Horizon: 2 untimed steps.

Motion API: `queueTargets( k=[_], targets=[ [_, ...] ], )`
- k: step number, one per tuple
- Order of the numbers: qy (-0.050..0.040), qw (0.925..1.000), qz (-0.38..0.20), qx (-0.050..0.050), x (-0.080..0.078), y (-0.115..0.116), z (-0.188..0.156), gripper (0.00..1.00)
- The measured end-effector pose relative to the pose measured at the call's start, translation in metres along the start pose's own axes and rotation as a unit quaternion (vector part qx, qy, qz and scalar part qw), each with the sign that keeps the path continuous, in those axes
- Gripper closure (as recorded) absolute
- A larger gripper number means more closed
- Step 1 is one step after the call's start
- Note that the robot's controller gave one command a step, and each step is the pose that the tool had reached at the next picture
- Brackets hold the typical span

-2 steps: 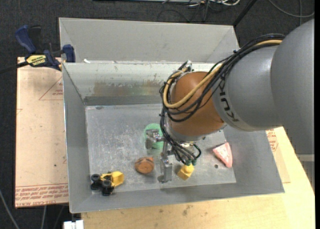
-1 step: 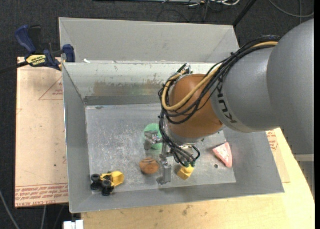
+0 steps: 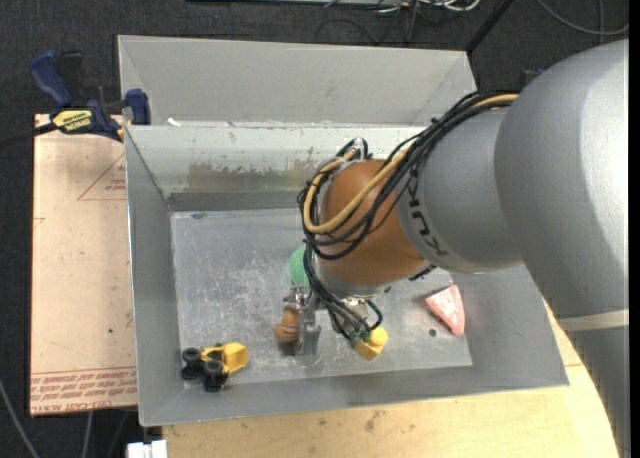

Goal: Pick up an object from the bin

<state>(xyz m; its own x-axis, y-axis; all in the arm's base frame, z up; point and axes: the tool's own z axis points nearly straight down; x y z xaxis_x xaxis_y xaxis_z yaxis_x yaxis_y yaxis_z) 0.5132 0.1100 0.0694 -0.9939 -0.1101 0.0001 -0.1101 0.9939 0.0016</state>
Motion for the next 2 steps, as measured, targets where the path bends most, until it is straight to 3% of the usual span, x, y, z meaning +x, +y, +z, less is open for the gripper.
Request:
queueTargets(
  k=[1,2],
  targets=[
    [0.0000,1.0000,0.000,0.000,0.000,0.000,0.000,1.00],
    [-0.0017,1.0000,-0.006,0.000,-0.035,-0.020,-0.140,1.00]
  ],
)
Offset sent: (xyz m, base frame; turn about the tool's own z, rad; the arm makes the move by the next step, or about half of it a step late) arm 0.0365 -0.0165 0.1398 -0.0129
